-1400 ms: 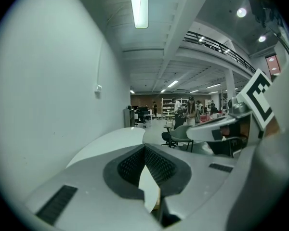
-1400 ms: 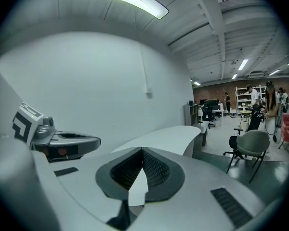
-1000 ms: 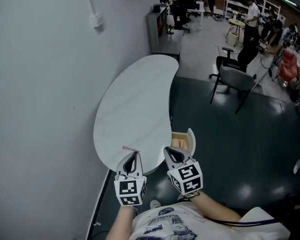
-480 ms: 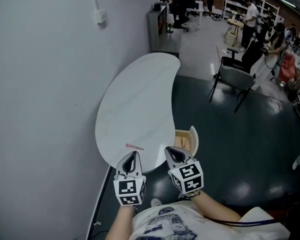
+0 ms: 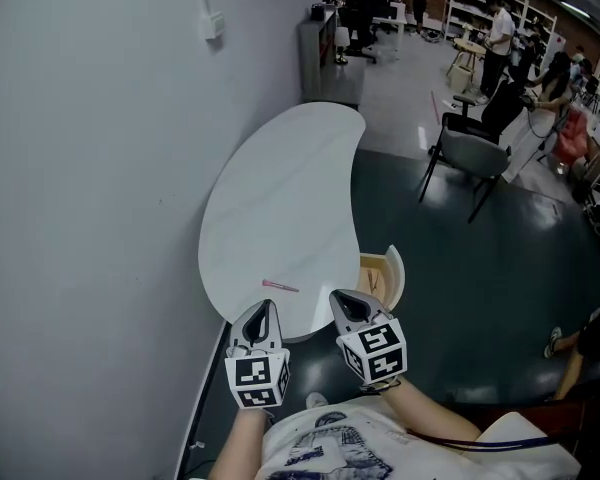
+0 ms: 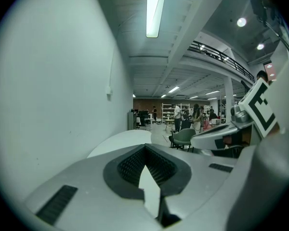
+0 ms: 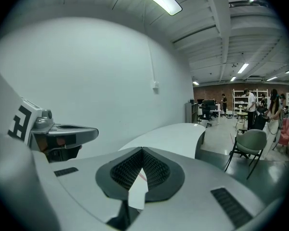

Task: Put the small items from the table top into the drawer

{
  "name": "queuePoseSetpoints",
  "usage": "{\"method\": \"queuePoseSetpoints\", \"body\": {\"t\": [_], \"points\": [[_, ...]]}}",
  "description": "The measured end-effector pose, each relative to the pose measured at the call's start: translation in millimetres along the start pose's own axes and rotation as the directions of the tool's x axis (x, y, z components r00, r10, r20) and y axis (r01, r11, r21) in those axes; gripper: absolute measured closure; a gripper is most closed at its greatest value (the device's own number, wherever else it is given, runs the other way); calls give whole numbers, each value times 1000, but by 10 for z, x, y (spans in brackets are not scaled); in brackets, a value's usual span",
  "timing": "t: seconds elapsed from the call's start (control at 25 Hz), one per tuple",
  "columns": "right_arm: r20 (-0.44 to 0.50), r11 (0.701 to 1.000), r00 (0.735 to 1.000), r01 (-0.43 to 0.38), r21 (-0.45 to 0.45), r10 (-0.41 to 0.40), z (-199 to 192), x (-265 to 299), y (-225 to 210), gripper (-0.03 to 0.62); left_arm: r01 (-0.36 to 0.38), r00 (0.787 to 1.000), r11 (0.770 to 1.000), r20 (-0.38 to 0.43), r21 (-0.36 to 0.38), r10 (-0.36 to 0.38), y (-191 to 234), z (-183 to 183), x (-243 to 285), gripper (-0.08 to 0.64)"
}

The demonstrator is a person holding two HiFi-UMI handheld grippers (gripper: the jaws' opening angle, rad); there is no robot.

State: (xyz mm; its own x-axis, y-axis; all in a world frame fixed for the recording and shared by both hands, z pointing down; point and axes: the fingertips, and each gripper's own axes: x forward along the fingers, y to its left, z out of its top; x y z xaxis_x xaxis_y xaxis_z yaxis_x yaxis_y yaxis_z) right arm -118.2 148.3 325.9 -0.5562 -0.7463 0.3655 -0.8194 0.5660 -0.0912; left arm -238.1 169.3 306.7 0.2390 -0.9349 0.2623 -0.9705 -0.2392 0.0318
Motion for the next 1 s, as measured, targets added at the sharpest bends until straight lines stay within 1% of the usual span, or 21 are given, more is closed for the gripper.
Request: {"method": "queuePoseSetpoints", "body": {"t": [0.24,0.64,0.84,1.0], "points": [[-18,1000,1000,-19,-15,19,-71,30,313,571,-17,1000,1000,-9,-14,17,214,-118,-208,526],[-61,998,996,-60,-33,58,-207,188,535,571,-53,998,997,-40,-50,51,387,-334,-314,526],[-81,996,994,-81,-30,79,-231,392,529,571,-79,995,995,-61,-63,75,520,-411,-221,526],[-108,993,988,-113,-32,109,-304,692,517,571,-105,990,991,-99,-82,96,680,-578,-19,526]]}}
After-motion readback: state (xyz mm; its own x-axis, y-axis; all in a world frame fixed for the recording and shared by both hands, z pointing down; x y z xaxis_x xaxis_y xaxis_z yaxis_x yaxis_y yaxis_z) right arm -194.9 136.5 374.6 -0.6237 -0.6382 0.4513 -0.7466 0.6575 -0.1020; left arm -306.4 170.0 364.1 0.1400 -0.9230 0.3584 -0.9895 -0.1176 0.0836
